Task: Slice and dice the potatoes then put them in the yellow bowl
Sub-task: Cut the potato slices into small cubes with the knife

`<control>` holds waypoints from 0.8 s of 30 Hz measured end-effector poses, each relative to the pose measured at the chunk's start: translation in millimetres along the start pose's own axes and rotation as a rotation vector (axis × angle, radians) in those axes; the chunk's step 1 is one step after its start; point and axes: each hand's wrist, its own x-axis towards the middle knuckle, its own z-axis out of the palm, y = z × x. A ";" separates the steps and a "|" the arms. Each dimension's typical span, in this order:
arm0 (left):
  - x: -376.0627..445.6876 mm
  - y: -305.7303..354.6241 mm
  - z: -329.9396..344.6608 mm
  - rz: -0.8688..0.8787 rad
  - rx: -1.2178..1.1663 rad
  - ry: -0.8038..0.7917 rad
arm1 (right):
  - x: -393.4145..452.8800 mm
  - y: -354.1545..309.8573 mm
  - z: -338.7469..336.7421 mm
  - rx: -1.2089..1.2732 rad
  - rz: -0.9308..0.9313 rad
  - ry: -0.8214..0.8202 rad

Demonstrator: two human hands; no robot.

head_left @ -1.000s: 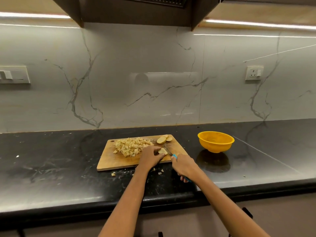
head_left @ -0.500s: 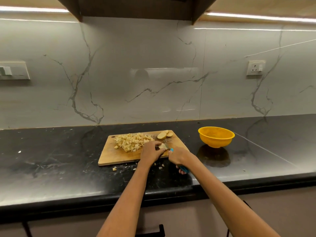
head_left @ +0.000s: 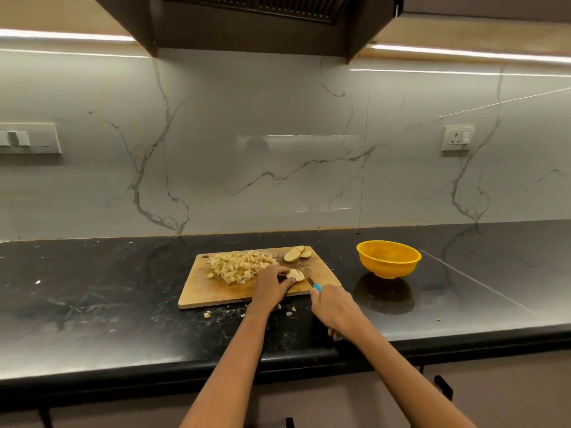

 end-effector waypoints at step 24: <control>0.3 -0.9 -0.6 0.021 -0.019 0.032 | 1.2 -13.5 -2.1 -0.193 -0.012 -0.142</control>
